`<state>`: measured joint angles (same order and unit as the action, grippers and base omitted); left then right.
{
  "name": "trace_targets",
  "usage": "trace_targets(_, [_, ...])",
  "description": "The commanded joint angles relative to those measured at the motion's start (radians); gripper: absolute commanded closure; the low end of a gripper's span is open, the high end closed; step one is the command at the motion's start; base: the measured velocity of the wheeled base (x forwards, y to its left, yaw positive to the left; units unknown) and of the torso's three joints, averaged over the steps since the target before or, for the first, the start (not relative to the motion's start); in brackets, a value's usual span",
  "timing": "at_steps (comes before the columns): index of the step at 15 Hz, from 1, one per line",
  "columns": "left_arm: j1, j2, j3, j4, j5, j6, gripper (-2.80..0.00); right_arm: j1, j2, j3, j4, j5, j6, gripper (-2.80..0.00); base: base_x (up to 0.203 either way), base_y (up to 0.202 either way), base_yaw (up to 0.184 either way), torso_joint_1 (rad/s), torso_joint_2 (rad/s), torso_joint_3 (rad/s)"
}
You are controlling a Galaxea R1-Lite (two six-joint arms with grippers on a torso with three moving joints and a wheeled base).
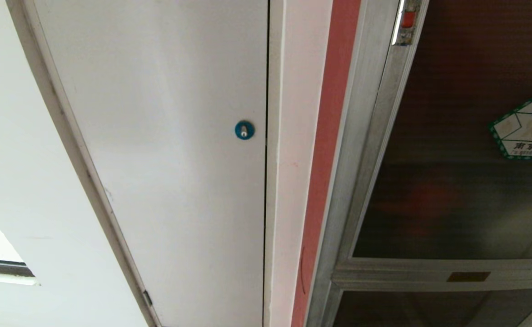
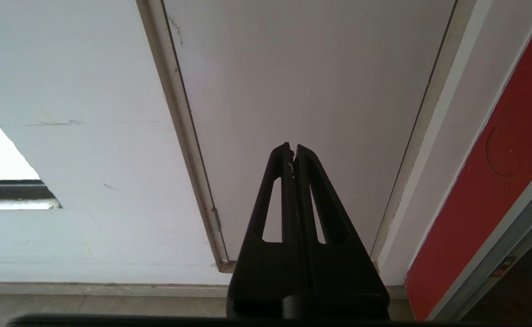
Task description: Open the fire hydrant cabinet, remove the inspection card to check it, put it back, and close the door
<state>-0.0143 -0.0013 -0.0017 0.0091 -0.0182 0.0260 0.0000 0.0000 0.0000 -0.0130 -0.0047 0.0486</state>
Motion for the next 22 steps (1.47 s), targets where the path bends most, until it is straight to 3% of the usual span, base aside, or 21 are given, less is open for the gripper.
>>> trace_targets(1, [0.0, 0.0, 0.0, 0.0, 0.0, 0.0, 0.0, 0.0, 0.0, 0.005, -0.001, 0.0, 0.0, 0.0, 0.0, 0.0, 0.0, 0.0, 0.0, 0.0])
trace_targets(22, [0.0, 0.0, 0.0, 0.0, 0.0, 0.0, 0.0, 0.0, 0.0, 0.005, -0.001, 0.0, 0.0, 0.0, 0.0, 0.0, 0.0, 0.0, 0.0, 0.0])
